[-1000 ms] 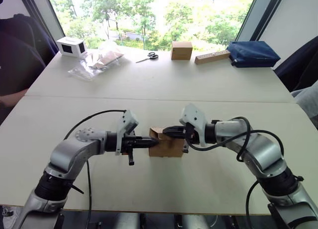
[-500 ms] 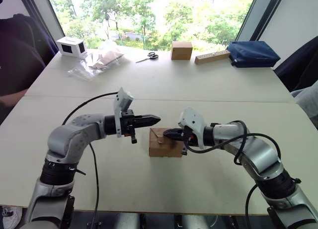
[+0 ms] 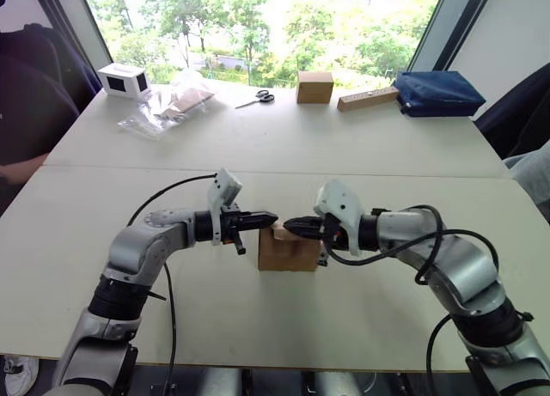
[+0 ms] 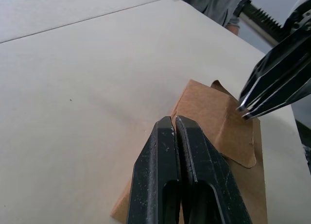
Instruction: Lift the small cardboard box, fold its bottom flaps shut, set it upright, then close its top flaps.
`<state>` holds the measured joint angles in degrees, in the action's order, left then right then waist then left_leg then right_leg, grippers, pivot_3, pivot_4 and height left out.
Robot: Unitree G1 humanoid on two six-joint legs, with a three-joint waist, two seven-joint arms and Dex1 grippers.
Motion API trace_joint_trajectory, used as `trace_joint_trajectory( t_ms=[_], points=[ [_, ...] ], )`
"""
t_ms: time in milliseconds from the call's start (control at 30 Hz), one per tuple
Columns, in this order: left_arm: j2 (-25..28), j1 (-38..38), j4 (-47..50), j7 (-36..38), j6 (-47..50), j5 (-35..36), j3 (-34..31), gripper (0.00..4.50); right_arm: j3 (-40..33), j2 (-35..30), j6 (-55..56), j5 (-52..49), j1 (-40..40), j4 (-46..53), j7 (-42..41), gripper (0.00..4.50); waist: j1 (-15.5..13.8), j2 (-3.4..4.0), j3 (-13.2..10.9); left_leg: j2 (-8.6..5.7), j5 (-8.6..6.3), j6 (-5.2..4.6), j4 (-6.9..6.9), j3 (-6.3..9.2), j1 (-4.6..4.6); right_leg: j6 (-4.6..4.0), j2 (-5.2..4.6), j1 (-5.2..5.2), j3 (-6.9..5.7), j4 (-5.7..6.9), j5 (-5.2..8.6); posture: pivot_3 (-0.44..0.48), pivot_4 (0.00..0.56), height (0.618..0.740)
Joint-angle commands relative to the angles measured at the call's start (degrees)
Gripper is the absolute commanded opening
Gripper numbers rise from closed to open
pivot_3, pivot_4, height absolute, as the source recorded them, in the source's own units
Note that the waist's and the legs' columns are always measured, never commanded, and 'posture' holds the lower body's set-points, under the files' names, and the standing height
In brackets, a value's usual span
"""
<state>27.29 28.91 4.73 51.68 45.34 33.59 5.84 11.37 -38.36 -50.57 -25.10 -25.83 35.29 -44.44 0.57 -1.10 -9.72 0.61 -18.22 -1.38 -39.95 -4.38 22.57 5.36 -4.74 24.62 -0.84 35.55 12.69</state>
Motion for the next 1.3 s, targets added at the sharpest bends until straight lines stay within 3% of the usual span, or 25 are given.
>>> trace_joint_trajectory(
  t_ms=[33,467,1300],
  points=[
    [0.0,-0.2,0.9,0.5,-1.4,-0.4,-0.1,0.09,-0.7,-1.2,-0.8,-1.8,1.1,4.0,-0.3,0.0,0.0,0.0,0.0,0.0,0.0,0.0,0.0,0.0,0.0,0.0,0.0,0.0,0.0,-0.02,0.0,0.0,0.15,0.74],
    [-0.3,-1.0,1.5,0.0,-0.7,-0.1,-0.7,0.09,5.9,-4.3,3.8,5.9,1.1,1.0,0.2,0.0,0.0,0.0,0.0,0.0,0.0,0.0,0.02,-0.02,0.0,-0.04,-0.04,-0.02,0.0,-0.09,0.02,0.0,0.15,0.74],
    [-0.4,-1.5,2.0,-0.7,-0.1,0.2,0.0,0.09,9.2,-3.5,8.6,15.2,0.4,-3.2,0.2,0.0,0.0,0.0,0.0,0.0,0.0,0.0,0.02,-0.02,-0.01,-0.04,-0.03,-0.05,-0.01,-0.12,0.02,0.0,0.15,0.74]
  ],
)
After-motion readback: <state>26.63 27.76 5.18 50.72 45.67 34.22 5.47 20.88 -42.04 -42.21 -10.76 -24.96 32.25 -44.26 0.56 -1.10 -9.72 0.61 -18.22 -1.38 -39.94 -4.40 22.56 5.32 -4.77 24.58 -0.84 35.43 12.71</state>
